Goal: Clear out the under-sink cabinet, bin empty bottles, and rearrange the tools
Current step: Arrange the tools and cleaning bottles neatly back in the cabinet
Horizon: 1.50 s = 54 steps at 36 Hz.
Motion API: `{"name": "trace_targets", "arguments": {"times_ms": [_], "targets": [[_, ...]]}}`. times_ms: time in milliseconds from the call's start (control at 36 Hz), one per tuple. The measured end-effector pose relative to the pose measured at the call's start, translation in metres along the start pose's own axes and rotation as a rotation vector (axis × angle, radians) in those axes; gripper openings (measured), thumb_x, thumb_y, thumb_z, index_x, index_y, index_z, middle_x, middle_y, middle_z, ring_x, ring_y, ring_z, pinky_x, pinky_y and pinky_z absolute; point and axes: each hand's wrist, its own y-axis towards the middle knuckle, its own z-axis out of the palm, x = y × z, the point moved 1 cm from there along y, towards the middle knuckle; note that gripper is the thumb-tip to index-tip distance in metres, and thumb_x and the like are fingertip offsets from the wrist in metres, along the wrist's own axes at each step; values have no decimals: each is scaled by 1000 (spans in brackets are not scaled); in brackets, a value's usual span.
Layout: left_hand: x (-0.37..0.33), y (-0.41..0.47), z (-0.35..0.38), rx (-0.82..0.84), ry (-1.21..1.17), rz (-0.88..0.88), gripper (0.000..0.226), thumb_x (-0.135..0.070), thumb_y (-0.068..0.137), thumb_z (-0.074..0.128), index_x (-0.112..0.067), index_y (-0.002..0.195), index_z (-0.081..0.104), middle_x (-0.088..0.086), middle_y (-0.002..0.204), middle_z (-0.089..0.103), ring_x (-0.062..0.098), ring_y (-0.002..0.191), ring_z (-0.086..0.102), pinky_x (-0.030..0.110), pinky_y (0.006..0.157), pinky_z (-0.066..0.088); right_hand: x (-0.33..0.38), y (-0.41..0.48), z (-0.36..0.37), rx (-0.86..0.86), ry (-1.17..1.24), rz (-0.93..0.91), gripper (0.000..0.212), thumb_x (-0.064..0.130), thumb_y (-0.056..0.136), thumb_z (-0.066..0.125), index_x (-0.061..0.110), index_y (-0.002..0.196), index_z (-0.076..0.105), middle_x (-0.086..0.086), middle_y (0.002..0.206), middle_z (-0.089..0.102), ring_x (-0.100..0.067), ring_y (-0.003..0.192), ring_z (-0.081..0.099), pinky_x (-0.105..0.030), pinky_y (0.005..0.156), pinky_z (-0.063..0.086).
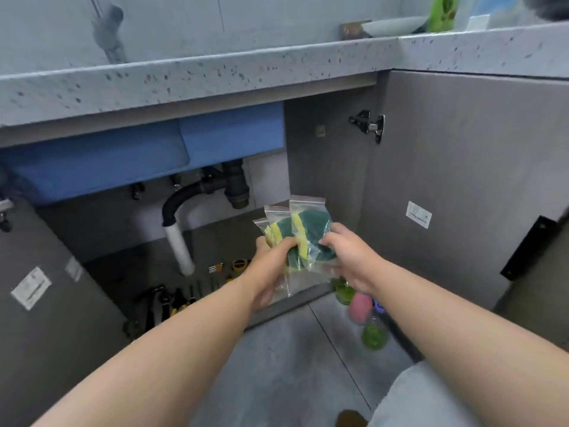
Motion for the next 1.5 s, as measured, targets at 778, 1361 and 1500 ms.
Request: {"name": "trace_targets", "arguments": {"times_ms": [778,1361,1500], "targets": [[-14,31,-52,-45,303,88,94,-68,57,84,-32,130,38,-2,117,67,16,105,68,42,95,57,-19,24,63,127,-116,-8,42,23,82,54,42,120,60,4,108,74,-13,91,69,-29,69,53],[84,217,-33,233,-18,-250,45,-48,87,73,-27,127,69,4,121,74,25,112,71,48,105,51,-90,187,-7,-107,-90,280,56,55,75,80,36,124,60,14,113,67,-6,98,63,-30,73,54],[99,277,-11,71,-6,-245,49,-48,85,74,-17,123,68,6,102,79,22,87,77,33,75,59,-124,215,-31,-281,81,323,65,53,82,75,29,136,47,6,123,58,-15,112,60,-44,98,55]]}}
